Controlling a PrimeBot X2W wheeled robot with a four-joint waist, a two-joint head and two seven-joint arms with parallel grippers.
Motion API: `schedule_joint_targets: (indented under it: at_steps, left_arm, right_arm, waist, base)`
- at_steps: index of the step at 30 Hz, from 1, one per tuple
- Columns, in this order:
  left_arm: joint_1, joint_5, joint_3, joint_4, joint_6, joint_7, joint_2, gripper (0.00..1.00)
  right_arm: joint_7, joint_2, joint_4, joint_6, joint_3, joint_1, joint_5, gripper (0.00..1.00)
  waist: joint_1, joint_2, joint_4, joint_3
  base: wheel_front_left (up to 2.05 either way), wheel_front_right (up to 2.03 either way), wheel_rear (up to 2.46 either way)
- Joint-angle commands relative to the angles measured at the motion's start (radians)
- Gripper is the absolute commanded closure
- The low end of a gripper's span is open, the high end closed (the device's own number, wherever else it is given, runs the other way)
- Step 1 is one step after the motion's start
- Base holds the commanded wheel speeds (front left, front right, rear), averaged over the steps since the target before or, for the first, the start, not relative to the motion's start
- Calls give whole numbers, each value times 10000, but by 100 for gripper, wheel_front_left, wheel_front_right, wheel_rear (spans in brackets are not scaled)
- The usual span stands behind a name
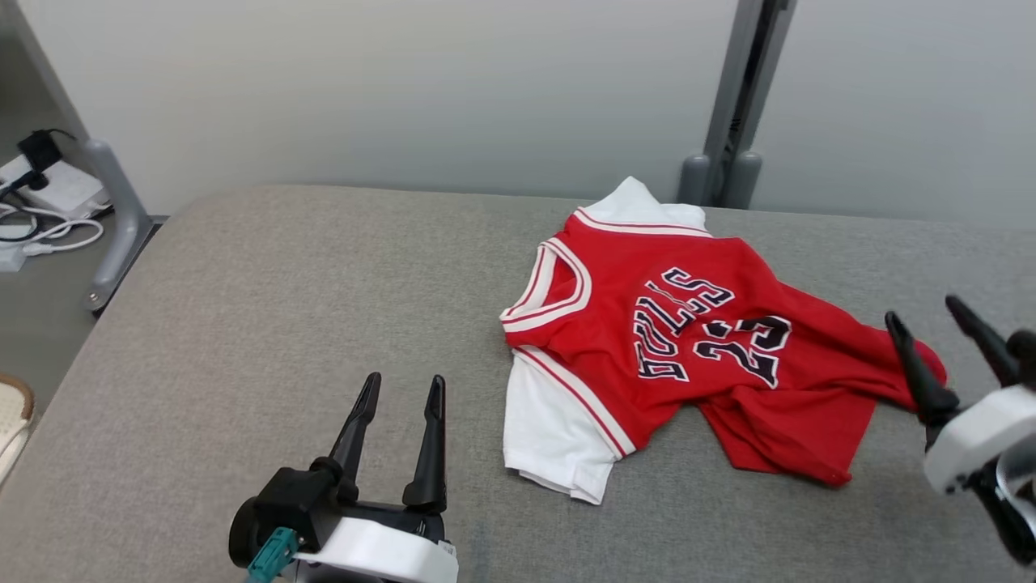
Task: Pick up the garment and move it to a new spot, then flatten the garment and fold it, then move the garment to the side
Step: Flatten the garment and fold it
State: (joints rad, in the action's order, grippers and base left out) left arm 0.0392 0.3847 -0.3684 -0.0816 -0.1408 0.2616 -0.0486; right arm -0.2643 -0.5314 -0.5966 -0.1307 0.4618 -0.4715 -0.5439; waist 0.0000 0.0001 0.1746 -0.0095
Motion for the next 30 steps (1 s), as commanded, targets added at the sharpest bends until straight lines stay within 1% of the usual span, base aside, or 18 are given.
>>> schedule_joint_targets:
  at_steps: [1,2,3,8,12,15,18,22,24,26,28,30]
  left_arm:
    - [-102,32,81,-31,40,31,-44,0]
    - [-129,24,113,-40,40,32,-45,0]
    - [-129,24,113,-40,40,32,-45,0]
    - [-238,-64,196,-139,98,31,-44,0]
    - [-216,-92,219,-194,151,33,-44,0]
    - [-174,-78,135,-222,170,33,-44,0]
    - [-237,-40,20,-272,182,31,-44,0]
    - [-260,-111,-89,-397,247,33,-45,0]
    - [-251,-139,-135,-427,270,33,-45,0]
    - [-225,-156,-224,-469,289,31,-41,0]
    - [-186,-219,-356,-510,309,33,-45,0]
    - [-197,-217,-371,-494,229,33,-45,0]
  right_arm:
    - [1,249,261,1,-535,858,210,0]
    - [4,430,355,1,-832,1220,229,0]
    - [4,430,355,1,-832,1220,229,0]
    - [4,1087,684,1,-1854,2567,705,0]
    - [2,1447,828,1,-2219,3144,926,0]
    - [4,1427,863,1,-2088,3404,1195,0]
    - [4,1312,756,1,-1774,3596,1757,0]
    - [3,1281,565,1,-1372,3566,2181,0]
    - [3,1285,365,1,-1056,3495,2154,0]
    - [3,1117,80,1,-775,3343,2313,0]
    - [3,1100,-278,1,-466,3216,2442,0]
    - [3,1038,-509,1,-427,3109,2531,0]
  waist:
    - [0,-1,-431,-179]
    - [0,-1,-515,-186]
    - [0,-1,-515,-186]
    - [0,-1,-826,-192]
    - [0,-1,-908,-188]
    - [0,-1,-884,-181]
    - [0,-1,-804,-168]
    - [0,-1,-627,-170]
    - [0,-1,-515,-144]
    - [0,-1,-371,-95]
    - [0,-1,-128,-43]
    - [0,-1,19,1]
  base:
    - [0,0,0]
    - [0,0,0]
    - [0,0,0]
    - [0,0,0]
    - [0,0,0]
    - [0,0,0]
    - [0,0,0]
    - [0,0,0]
    - [0,0,0]
    - [0,0,0]
    - [0,0,0]
    - [0,0,0]
